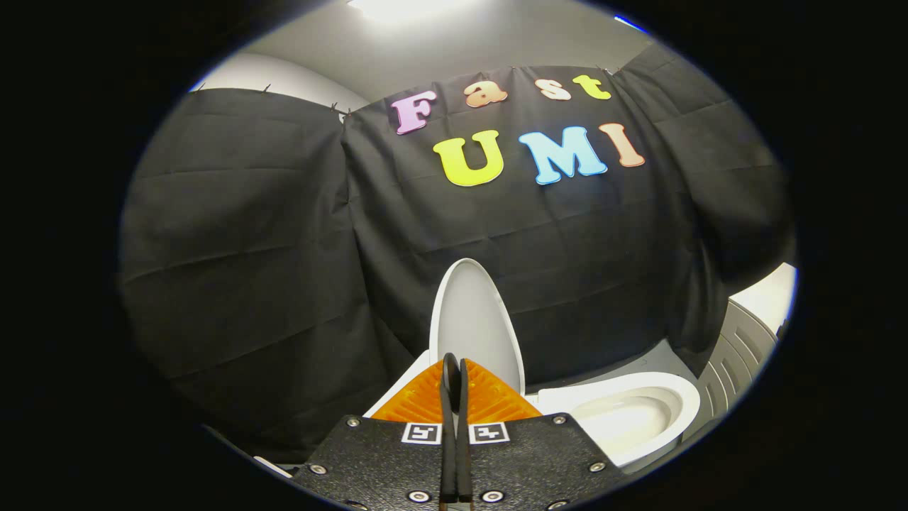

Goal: Open the toilet lid.

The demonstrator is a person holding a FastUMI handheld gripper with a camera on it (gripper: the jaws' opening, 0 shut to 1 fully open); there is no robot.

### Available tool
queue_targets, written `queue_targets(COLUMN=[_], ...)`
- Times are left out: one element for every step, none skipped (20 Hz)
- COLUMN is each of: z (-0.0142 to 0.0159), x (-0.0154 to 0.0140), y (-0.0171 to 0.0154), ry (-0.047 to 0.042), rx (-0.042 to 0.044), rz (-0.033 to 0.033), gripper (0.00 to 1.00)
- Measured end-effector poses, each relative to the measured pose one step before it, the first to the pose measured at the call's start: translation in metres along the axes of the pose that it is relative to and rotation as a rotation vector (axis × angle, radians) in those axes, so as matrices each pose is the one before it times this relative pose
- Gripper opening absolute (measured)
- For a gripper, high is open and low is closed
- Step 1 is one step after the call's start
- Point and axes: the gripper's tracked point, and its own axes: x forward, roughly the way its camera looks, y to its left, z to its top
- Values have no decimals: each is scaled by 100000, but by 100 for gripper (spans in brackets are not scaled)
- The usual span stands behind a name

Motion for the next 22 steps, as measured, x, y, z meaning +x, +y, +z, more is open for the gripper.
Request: queue_targets(z=[-150,-226,-160,-186,-162,-119,-91,-65,-54,-148,-70,-73,-56,-165,47,-97,-116,-213,-51,-313,138,-69], x=[120,267,218,242,144,207,25,147,30,192,250,232,85,91,291,269,179,180,153,284,185,27], y=[504,663,539,510,539,340,213,170,200,325,369,332,274,297,386,445,321,273,360,204,178,-5], ry=[584,736,702,707,583,100,-95,-146,255,249,510,623,694,676,572,713,735,529,835,1659,836,1227], rx=[-1140,-1115,-1513,-1479,-1300,-1148,-144,-258,134,252,279,417,425,290,-229,-801,-700,-665,143,347,545,1192], rz=[861,741,918,981,958,442,-74,-59,270,610,812,680,474,425,625,923,1109,1059,1662,2312,2051,1896], gripper=[0,0,0,0,0,0,0,0,0,0,0,0,0,0,0,0,0,0,0,1,2,3])
